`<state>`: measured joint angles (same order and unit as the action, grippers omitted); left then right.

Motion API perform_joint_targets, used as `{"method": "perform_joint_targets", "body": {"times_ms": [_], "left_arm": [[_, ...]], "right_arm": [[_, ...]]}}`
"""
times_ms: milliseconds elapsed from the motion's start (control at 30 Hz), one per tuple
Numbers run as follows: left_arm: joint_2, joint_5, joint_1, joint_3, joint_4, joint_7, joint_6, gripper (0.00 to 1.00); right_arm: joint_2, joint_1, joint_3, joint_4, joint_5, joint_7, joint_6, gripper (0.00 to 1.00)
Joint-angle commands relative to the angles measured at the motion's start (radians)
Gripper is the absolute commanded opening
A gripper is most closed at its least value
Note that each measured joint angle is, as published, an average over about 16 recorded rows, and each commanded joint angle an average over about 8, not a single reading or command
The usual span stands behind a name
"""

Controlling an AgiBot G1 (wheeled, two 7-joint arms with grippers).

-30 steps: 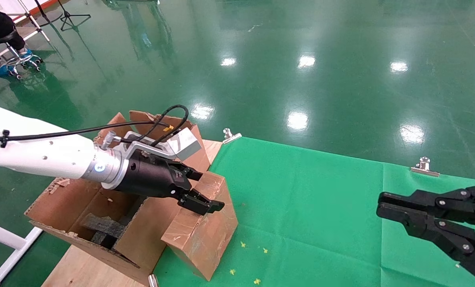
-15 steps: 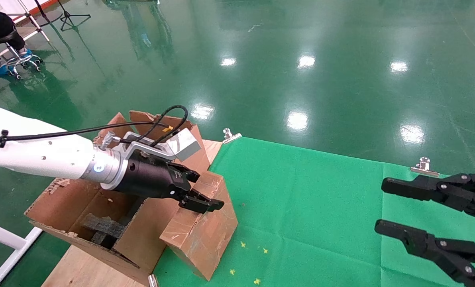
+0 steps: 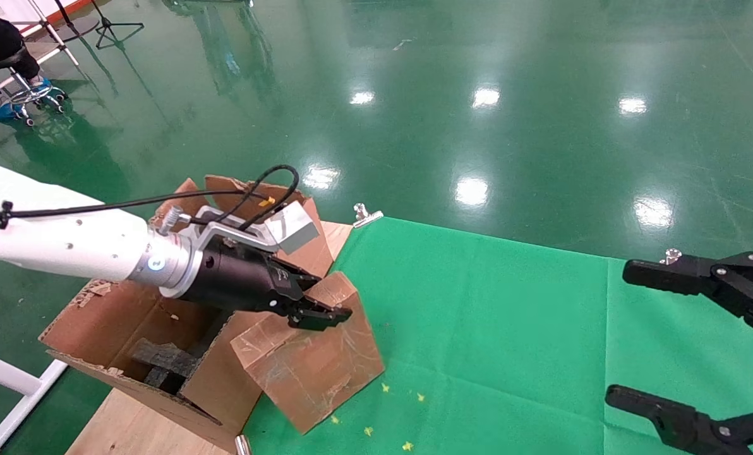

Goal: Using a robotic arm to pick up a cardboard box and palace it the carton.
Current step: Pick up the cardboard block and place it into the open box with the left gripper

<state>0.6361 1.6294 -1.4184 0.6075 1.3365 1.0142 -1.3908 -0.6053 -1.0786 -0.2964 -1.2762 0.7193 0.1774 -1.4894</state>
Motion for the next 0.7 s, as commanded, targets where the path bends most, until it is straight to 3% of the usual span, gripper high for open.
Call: {"method": "perform_joint_targets", "body": {"times_ms": [33, 367, 700], "left_arm": [[0.002, -0.005, -0.005, -0.001, -0.006, -0.011, -0.003, 0.00], [-0.068, -0.086, -0.156, -0.113, -0.035, -0.105, 0.010, 0.00], [-0.202, -0.032, -0.322, -0.187, -0.153, -0.247, 0.000, 0.00]], "right_arm": [[0.000, 0.000, 0.000, 0.000, 0.000, 0.000, 0.000, 1.00], [0.000, 0.000, -0.001, 0.000, 0.000, 0.000, 0.000, 1.00], [0.000, 0.000, -0.001, 0.000, -0.001, -0.001, 0.000, 1.00]]}}
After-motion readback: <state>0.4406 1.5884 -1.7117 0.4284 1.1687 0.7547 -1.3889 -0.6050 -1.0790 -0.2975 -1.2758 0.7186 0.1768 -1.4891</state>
